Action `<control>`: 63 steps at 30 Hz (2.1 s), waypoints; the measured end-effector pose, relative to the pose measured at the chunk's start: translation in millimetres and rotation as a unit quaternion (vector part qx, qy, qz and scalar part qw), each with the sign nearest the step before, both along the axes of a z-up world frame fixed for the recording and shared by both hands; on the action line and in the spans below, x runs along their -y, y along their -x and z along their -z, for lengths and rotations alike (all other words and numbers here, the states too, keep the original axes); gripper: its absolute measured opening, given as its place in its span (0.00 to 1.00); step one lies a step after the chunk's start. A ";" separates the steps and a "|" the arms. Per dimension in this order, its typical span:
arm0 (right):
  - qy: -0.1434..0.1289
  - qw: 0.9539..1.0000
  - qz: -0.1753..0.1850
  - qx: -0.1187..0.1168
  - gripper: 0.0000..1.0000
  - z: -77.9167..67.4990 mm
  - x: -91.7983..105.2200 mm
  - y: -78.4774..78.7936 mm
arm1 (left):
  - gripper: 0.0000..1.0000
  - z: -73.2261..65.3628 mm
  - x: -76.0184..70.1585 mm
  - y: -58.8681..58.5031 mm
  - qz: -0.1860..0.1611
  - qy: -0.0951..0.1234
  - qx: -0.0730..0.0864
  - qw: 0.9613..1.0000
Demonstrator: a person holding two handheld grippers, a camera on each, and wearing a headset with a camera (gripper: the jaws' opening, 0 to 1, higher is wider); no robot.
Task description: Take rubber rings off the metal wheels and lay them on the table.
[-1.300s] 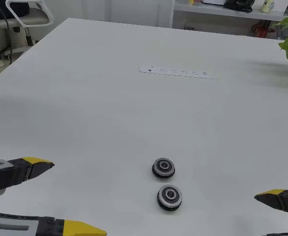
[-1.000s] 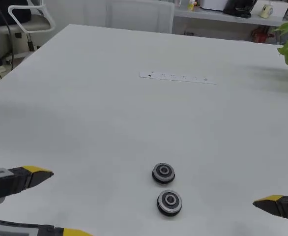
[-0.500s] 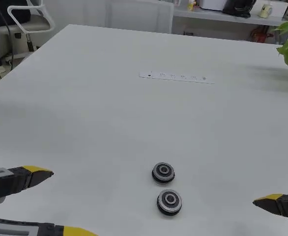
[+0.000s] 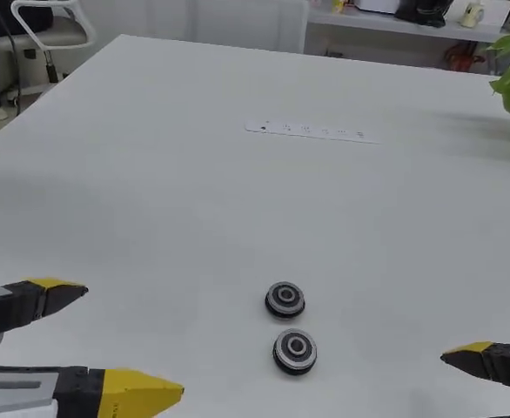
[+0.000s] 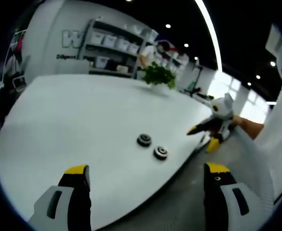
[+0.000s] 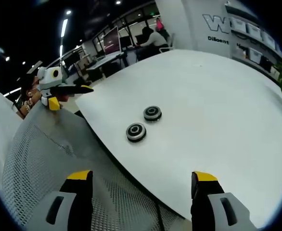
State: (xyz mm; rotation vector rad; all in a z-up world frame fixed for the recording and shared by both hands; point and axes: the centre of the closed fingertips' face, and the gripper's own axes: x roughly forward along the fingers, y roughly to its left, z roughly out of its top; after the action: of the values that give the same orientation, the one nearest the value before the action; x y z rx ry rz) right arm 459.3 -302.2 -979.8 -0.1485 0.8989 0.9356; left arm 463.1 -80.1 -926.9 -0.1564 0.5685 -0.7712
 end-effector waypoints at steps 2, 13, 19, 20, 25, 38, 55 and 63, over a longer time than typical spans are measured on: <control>0.001 1.000 0.001 -0.001 0.84 0.4 0.7 0.0 | 1.00 0.6 0.1 0.2 0.002 -0.001 0.000 1.000; 0.012 0.999 0.018 0.045 0.83 -8.6 5.3 -13.0 | 1.00 -1.7 -0.5 2.7 0.029 -0.040 0.021 0.999; -0.016 0.998 0.041 0.054 0.83 -23.3 4.5 -19.2 | 1.00 -9.9 -0.3 2.4 0.042 -0.053 0.035 0.997; -0.019 0.997 0.039 0.056 0.82 -25.3 3.5 -19.9 | 1.00 -12.2 -0.6 1.3 0.042 -0.052 0.038 0.997; -0.020 0.997 0.016 0.070 0.81 -36.7 -1.0 -24.5 | 1.00 -21.0 1.2 -4.1 0.050 -0.054 0.050 0.996; -0.033 0.994 -0.006 0.100 0.81 -61.9 -8.8 -46.3 | 1.00 -33.4 7.5 -10.6 0.077 -0.086 0.072 0.991; -0.050 0.988 -0.061 0.134 0.78 -86.3 -35.8 -61.2 | 1.00 -50.0 20.8 -28.6 0.117 -0.106 0.100 0.982; -0.081 0.980 -0.109 0.146 0.71 -93.2 -64.7 -64.5 | 1.00 -64.2 42.6 -39.8 0.148 -0.080 0.121 0.978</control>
State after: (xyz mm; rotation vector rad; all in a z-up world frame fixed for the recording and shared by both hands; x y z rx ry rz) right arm 523.8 -237.5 -886.6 -0.2421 0.5385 1.1526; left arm 502.9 -122.7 -862.6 0.1743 0.4236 -1.0124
